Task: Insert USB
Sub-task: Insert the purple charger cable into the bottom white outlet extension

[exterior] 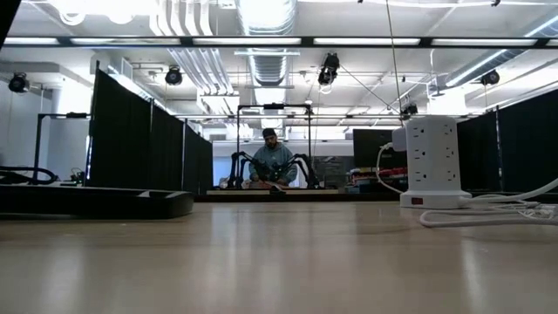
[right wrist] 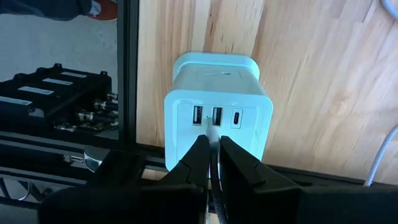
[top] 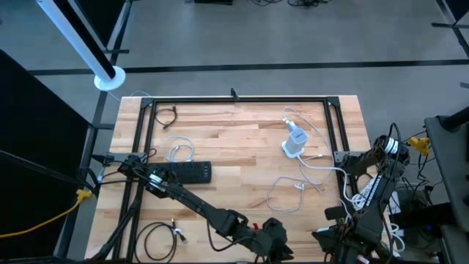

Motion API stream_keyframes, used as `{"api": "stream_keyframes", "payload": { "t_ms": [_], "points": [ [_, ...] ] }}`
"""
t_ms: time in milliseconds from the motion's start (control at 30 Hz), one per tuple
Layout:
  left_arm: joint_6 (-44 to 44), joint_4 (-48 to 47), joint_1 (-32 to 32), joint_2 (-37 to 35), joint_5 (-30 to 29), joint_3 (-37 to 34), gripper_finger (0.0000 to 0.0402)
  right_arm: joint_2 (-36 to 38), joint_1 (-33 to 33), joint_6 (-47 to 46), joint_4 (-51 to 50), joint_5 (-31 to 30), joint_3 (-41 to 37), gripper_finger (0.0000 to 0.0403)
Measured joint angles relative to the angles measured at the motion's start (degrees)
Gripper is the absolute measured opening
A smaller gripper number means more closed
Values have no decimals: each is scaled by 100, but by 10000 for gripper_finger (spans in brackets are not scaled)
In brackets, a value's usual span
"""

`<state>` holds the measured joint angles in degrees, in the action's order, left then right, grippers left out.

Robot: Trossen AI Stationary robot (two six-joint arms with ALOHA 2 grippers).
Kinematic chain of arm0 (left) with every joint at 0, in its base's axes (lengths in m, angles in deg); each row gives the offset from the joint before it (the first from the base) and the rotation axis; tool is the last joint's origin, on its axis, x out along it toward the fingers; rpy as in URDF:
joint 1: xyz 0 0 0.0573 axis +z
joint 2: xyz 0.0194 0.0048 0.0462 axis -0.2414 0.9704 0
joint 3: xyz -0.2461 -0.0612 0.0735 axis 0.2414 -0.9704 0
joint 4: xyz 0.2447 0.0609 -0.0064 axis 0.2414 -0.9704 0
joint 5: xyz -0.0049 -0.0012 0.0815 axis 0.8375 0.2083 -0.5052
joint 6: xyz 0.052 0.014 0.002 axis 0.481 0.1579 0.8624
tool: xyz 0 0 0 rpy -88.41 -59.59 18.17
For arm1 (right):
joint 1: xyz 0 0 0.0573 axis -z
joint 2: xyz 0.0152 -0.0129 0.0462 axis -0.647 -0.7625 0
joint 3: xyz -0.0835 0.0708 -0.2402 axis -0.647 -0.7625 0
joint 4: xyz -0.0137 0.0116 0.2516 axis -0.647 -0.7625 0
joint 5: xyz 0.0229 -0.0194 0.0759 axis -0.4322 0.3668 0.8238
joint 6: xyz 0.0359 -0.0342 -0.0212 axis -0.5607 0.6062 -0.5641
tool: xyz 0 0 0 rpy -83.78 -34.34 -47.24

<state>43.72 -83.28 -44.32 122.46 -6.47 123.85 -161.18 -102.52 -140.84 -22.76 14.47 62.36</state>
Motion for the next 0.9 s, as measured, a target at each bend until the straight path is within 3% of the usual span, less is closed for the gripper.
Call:
{"api": "stream_keyframes", "payload": {
  "t_ms": [900],
  "points": [
    [3,2,2,0,-48,0,64,-14,138,17,208,-106,-125,9]
  ]
}}
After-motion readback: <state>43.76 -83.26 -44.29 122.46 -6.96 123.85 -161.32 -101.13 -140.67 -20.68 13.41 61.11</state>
